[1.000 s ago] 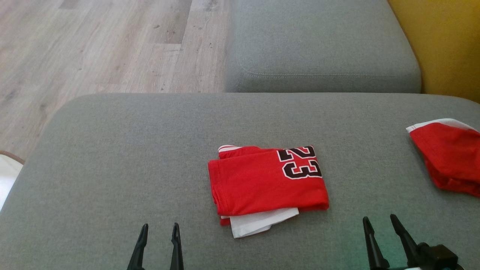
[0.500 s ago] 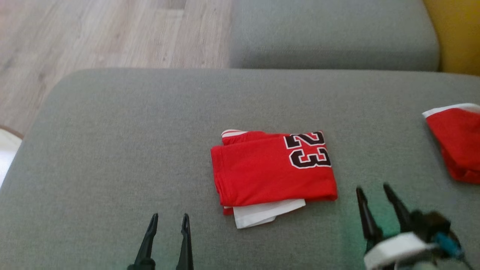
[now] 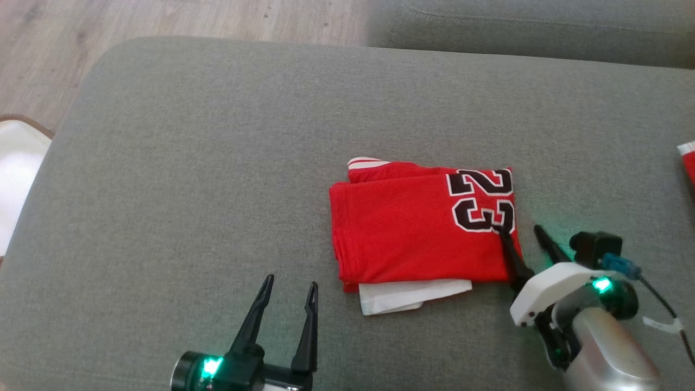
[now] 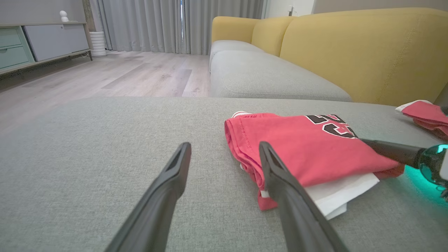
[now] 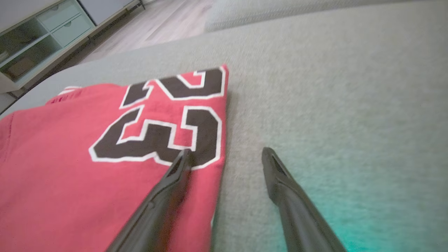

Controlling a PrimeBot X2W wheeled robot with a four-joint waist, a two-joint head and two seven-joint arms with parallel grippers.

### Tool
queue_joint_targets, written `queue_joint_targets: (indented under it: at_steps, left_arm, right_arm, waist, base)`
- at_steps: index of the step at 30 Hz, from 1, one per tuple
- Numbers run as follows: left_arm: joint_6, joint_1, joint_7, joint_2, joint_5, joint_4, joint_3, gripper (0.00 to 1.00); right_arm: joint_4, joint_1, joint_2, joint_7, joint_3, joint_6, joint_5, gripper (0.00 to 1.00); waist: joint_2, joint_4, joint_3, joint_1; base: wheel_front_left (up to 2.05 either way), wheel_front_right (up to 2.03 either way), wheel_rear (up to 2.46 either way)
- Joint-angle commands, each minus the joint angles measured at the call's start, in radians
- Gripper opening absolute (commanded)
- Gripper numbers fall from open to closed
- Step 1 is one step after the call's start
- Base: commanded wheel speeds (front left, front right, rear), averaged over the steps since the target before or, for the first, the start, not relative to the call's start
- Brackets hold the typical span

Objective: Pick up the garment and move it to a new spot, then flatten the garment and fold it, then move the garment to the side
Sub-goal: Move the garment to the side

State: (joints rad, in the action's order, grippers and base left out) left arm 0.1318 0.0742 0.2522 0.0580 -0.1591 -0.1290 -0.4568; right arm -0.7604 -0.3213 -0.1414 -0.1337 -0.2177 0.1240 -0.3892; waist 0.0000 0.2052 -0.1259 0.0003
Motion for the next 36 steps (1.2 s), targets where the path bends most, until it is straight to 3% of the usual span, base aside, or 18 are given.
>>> queue_joint_targets:
  at_steps: [1,2,3,4,8,13,23,25,31,32,33,34,36]
  left_arm:
    - [0.003,-0.041,0.010,-0.008,0.002,0.026,0.020,1.00]
    - [0.005,-0.044,0.010,-0.008,-0.001,0.025,0.016,1.00]
    - [0.008,-0.047,0.010,-0.008,-0.004,0.024,0.013,1.00]
    - [0.010,-0.049,0.010,-0.008,-0.006,0.023,0.010,1.00]
    - [0.015,-0.048,0.010,-0.008,-0.011,0.020,-0.003,1.00]
    - [0.022,-0.041,0.010,-0.008,-0.021,0.026,0.000,1.00]
    - [0.018,-0.080,0.010,-0.008,-0.034,0.054,-0.007,1.00]
    - [0.023,-0.103,0.010,-0.008,-0.040,0.060,-0.008,1.00]
    - [0.025,-0.135,0.010,-0.008,-0.054,0.060,-0.009,1.00]
    - [0.024,-0.140,0.010,-0.008,-0.059,0.059,-0.008,1.00]
    - [0.024,-0.144,0.010,-0.008,-0.064,0.057,-0.006,1.00]
    - [0.024,-0.147,0.010,-0.008,-0.071,0.055,-0.002,1.00]
    - [0.027,-0.151,0.010,-0.008,-0.088,0.057,0.010,1.00]
  right_arm:
    - [0.006,-0.026,0.005,0.005,-0.030,0.007,-0.015,1.00]
    - [-0.015,-0.033,0.010,0.016,-0.047,0.007,-0.031,1.00]
    - [-0.028,-0.037,0.017,0.026,-0.069,0.007,-0.052,0.41]
    - [-0.037,-0.041,0.019,0.026,-0.086,0.007,-0.075,0.00]
    - [-0.057,-0.053,0.001,0.000,-0.124,0.007,-0.145,0.00]
    - [-0.066,-0.087,-0.090,-0.047,-0.144,0.007,-0.153,0.00]
    - [-0.026,-0.229,-0.398,-0.028,-0.090,0.007,-0.132,0.00]
    - [-0.009,-0.276,-0.493,-0.007,-0.051,0.007,-0.118,0.00]
    - [0.010,-0.324,-0.607,0.038,0.040,0.007,-0.080,0.00]
    - [0.011,-0.326,-0.617,0.050,0.062,0.007,-0.067,0.07]
    - [0.013,-0.326,-0.619,0.063,0.084,0.007,-0.052,0.79]
    - [0.019,-0.323,-0.614,0.070,0.102,0.007,-0.035,1.00]
    - [0.034,-0.310,-0.589,0.075,0.138,0.007,0.003,1.00]
  waist:
    - [0.0000,0.007,-0.001,-0.0003]
    - [0.0000,0.010,-0.001,-0.0003]
    - [0.0000,0.013,-0.001,-0.0003]
    - [0.0000,0.015,0.000,-0.0003]
    - [0.0000,0.013,0.007,-0.0003]
    - [0.0000,-0.028,0.014,-0.0003]
    - [0.0000,-0.141,-0.047,-0.0003]
    - [0.0000,-0.158,-0.079,-0.0003]
    - [0.0000,-0.170,-0.120,-0.0003]
    - [0.0000,-0.172,-0.124,-0.0003]
    - [0.0000,-0.172,-0.125,-0.0003]
    - [0.0000,-0.173,-0.124,-0.0003]
    - [0.0000,-0.173,-0.112,-0.0003]
  base:
    - [0.00,0.00,0.00]
    - [0.00,0.00,0.00]
    - [0.00,0.00,0.00]
    - [0.00,0.00,0.00]
    - [0.00,0.00,0.00]
    - [0.00,0.00,0.00]
    - [0.00,0.00,0.00]
    - [0.00,0.00,0.00]
    - [0.00,0.00,0.00]
    - [0.00,0.00,0.00]
    - [0.00,0.00,0.00]
    - [0.00,0.00,0.00]
    - [0.00,0.00,0.00]
